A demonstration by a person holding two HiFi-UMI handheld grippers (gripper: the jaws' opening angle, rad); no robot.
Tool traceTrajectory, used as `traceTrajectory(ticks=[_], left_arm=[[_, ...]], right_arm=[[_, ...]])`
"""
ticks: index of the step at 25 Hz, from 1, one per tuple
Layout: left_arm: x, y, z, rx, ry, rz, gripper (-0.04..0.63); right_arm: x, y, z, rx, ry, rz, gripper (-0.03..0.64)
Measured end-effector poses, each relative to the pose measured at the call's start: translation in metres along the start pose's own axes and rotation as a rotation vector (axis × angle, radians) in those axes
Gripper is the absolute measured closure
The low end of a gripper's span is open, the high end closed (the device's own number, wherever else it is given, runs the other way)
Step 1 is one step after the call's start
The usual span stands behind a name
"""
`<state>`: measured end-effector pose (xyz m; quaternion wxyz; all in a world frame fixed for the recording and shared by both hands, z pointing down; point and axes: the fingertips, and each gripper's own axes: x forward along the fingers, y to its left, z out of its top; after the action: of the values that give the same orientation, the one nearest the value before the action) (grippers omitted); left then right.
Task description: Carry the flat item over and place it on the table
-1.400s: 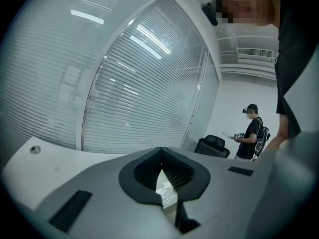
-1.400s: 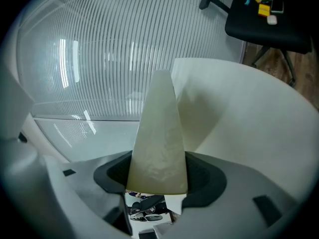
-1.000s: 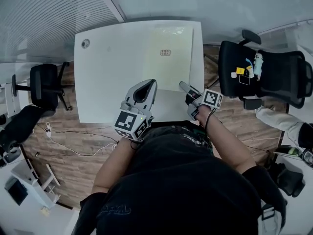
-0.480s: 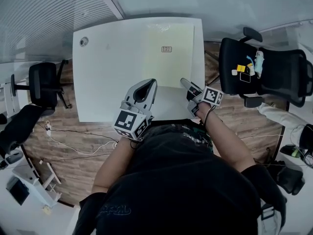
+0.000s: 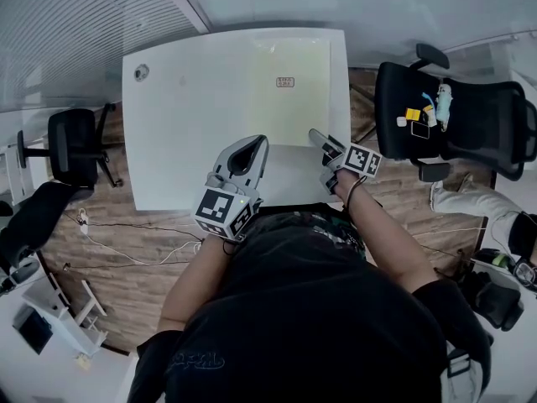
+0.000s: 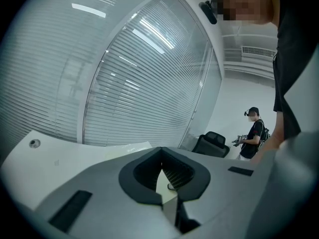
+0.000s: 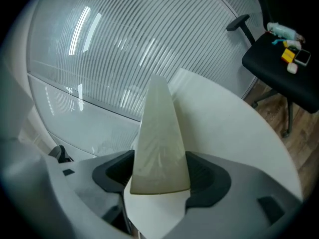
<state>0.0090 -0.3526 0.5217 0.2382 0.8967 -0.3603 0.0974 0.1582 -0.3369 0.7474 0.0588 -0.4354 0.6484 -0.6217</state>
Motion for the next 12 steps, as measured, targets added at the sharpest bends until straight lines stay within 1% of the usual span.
traceTrajectory(ticks=[3,6,8,10,12], left_arm=[[-0.002,0.0,0.001,0.001,0.001,0.0,0.583],[-0.006,0.004,0.003,0.006,0.003,0.003,0.582],[-0.007,0.005,0.002,0.005,0.006,0.007,0.582],[-0.007,0.004,0.0,0.003,0.011,0.012,0.582],[-0.009,0.004,0.0,0.003,0.012,0.019,0.583]], right_arm=[[-0.002,-0.009,0.001,-0.035,0.007,-0.059,0.301],[0.0,-0.014,0.002,-0.062,0.008,-0.095,0.298],[0.001,-0.021,0.002,-0.098,0.016,-0.144,0.296],[-0.001,-0.033,0.001,-0.135,0.037,-0.211,0.306],[-0.002,-0.037,0.002,-0.159,0.042,-0.24,0.321]])
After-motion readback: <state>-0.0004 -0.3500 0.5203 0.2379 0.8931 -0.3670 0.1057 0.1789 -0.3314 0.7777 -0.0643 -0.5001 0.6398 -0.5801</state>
